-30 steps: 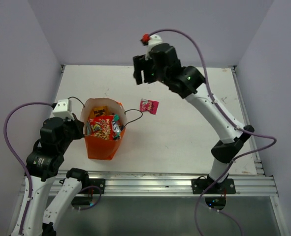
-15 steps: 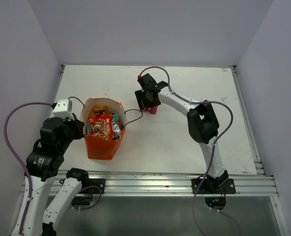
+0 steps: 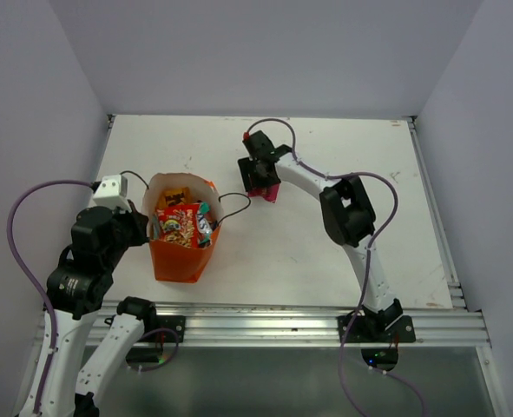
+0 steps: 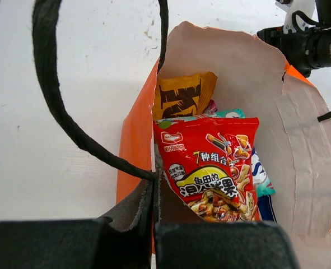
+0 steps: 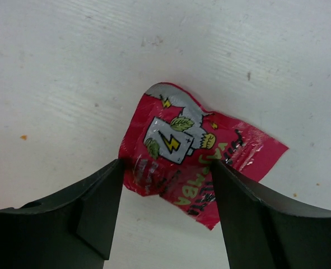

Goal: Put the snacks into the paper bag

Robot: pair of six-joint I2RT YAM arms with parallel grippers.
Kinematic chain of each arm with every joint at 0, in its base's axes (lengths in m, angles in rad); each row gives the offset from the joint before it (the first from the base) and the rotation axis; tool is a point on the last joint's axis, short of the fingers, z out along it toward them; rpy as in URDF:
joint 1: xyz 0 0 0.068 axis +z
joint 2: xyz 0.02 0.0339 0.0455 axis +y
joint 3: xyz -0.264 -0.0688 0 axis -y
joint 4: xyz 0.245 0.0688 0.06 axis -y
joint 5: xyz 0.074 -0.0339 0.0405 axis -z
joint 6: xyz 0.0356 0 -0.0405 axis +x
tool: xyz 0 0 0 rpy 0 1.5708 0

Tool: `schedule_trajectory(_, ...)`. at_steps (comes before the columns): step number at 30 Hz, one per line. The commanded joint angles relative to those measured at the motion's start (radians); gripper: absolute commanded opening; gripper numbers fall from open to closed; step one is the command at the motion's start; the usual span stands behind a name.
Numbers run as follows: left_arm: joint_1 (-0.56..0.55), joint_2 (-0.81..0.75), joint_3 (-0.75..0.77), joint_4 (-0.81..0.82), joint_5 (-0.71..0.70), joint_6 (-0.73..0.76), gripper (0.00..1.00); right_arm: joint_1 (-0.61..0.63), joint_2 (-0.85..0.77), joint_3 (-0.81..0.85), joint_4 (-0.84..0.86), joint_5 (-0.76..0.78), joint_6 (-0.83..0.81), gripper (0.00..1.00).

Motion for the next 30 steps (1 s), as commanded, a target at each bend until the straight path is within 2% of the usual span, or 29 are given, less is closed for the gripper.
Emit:
schedule_trajectory(1,-0.006,0.005,0.018,0.028,-0.008,0.018,0.0,-0.006,0.043,0.029,-0.005,0.017,0.001,0.67)
schedule_trajectory(3,-0.006,0.005,0.019,0.026,-0.01,0.018,0.0,-0.006,0.062,0.02,-0.012,0.023,-0.001,0.65)
schedule_trajectory(4,-0.006,0.007,0.019,0.028,-0.01,0.018,0.0,-0.006,0.065,0.014,-0.015,0.029,0.002,0.58)
schedule_trajectory(5,-0.006,0.007,0.021,0.028,-0.01,0.018,0.0,-0.006,0.067,0.001,-0.018,0.035,0.001,0.27)
schedule_trajectory(6,-0.006,0.008,0.021,0.028,-0.012,0.018,0.0,-0.006,0.062,-0.008,-0.023,0.037,0.002,0.09)
schedule_trajectory(7,-0.006,0.008,0.023,0.029,-0.013,0.018,0.0,-0.006,0.051,-0.019,-0.023,0.035,0.002,0.0)
schedule_trajectory(12,-0.006,0.007,0.016,0.035,-0.013,0.012,0.0,0.006,-0.116,-0.101,-0.006,0.04,-0.004,0.0)
schedule_trajectory(13,-0.006,0.007,0.012,0.038,-0.01,0.012,0.0,0.012,-0.207,-0.106,0.008,0.04,-0.01,0.0)
schedule_trajectory(16,-0.006,0.008,0.006,0.046,-0.004,0.004,0.0,0.06,-0.347,-0.053,-0.023,-0.004,-0.018,0.0)
schedule_trajectory(17,-0.006,0.01,0.006,0.049,-0.002,0.002,0.0,0.099,-0.367,0.025,-0.041,-0.014,-0.024,0.0)
schedule_trajectory(23,-0.006,0.013,0.007,0.052,-0.004,-0.002,0.0,0.277,-0.383,0.364,-0.198,-0.024,-0.088,0.0)
schedule_trajectory(26,-0.006,0.011,0.009,0.048,-0.001,-0.001,0.0,0.334,-0.372,0.406,-0.213,-0.052,-0.084,0.0)
schedule_trajectory(30,-0.006,0.007,0.009,0.045,-0.001,-0.005,0.0,0.393,-0.349,0.383,-0.228,-0.092,-0.067,0.0)
